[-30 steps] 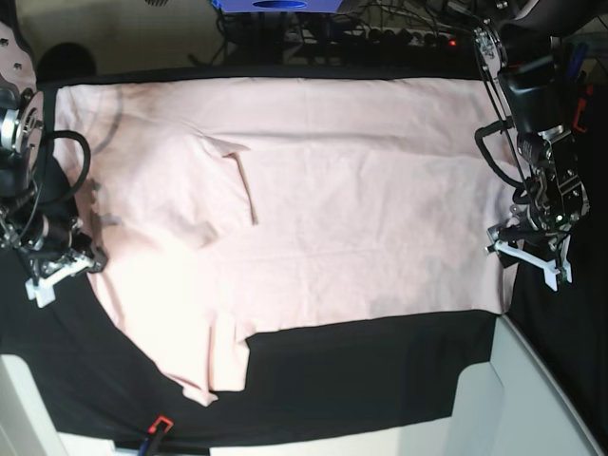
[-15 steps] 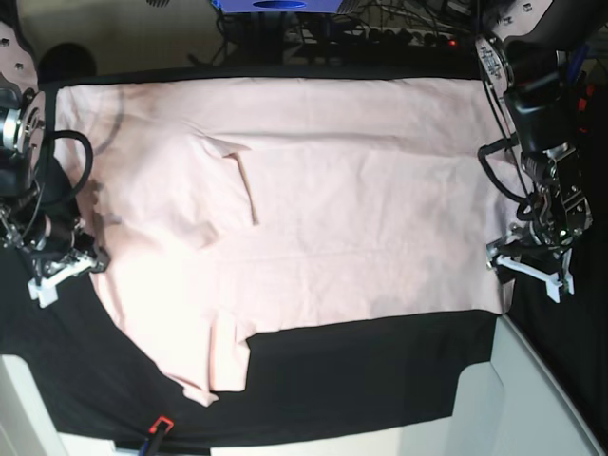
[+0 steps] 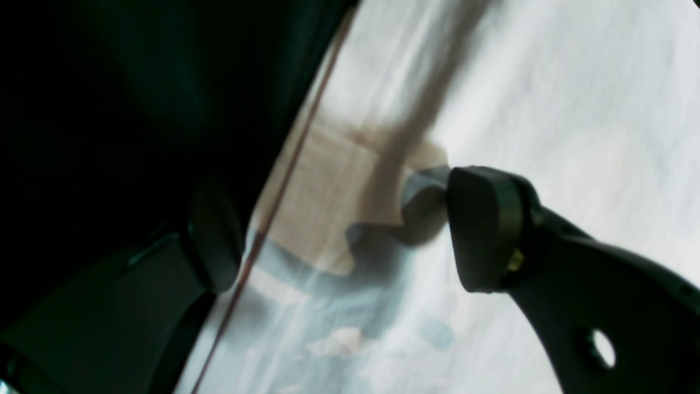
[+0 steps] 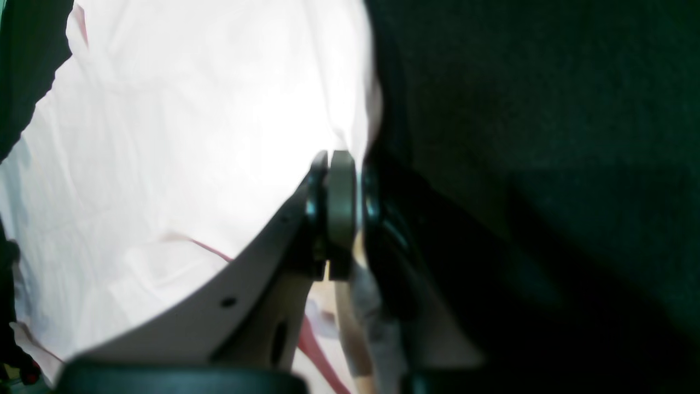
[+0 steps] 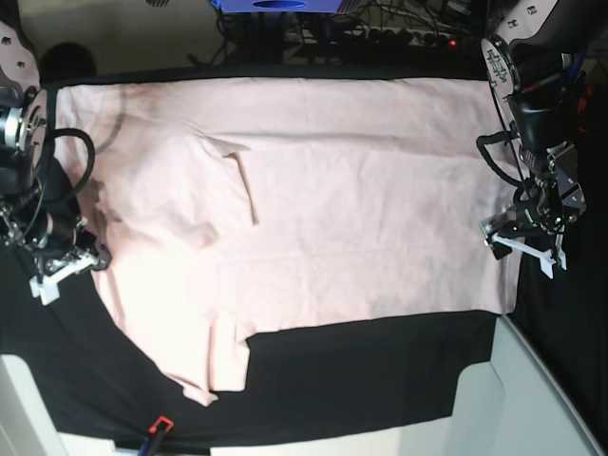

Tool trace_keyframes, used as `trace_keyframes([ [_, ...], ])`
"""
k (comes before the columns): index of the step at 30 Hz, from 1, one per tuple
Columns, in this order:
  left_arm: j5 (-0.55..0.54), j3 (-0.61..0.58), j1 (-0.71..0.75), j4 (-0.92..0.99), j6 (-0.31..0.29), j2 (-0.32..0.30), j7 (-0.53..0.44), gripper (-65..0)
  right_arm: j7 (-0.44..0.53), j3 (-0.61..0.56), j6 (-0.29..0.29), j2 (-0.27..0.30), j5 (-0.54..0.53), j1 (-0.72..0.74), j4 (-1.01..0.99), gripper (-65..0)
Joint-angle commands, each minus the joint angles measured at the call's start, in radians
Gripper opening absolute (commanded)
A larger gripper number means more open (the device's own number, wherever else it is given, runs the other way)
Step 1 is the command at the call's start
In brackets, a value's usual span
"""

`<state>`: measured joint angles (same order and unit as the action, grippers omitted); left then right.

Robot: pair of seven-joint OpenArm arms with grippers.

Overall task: Fold the T-shirt properly
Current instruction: 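Grasp the shirt's side edges at mid-length with both grippers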

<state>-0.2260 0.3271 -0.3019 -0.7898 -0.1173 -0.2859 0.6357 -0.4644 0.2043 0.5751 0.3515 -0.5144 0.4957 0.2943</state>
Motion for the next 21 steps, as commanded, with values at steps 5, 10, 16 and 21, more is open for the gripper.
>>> trace_keyframes([
  [5,-0.006,0.002,-0.044,-0.013,-0.002,-0.017,-0.015,-9.9,0.011,-0.003,0.007,0.019,-0.01,0.024,0.016,-65.0],
  [10,-0.002,0.002,-0.061,0.033,-0.002,-0.019,-0.017,-9.9,0.011,-0.003,0.007,0.019,-0.01,0.024,0.016,-65.0],
  [16,-0.006,0.002,-0.079,0.045,-0.002,0.01,-0.017,-9.9,-0.023,-0.003,0.007,0.019,-0.01,0.011,0.07,-65.0],
  [21,0.001,0.077,-0.089,0.039,-0.002,0.003,-0.014,-9.9,-0.076,-0.003,0.007,0.019,-0.01,-0.006,0.144,-65.0],
])
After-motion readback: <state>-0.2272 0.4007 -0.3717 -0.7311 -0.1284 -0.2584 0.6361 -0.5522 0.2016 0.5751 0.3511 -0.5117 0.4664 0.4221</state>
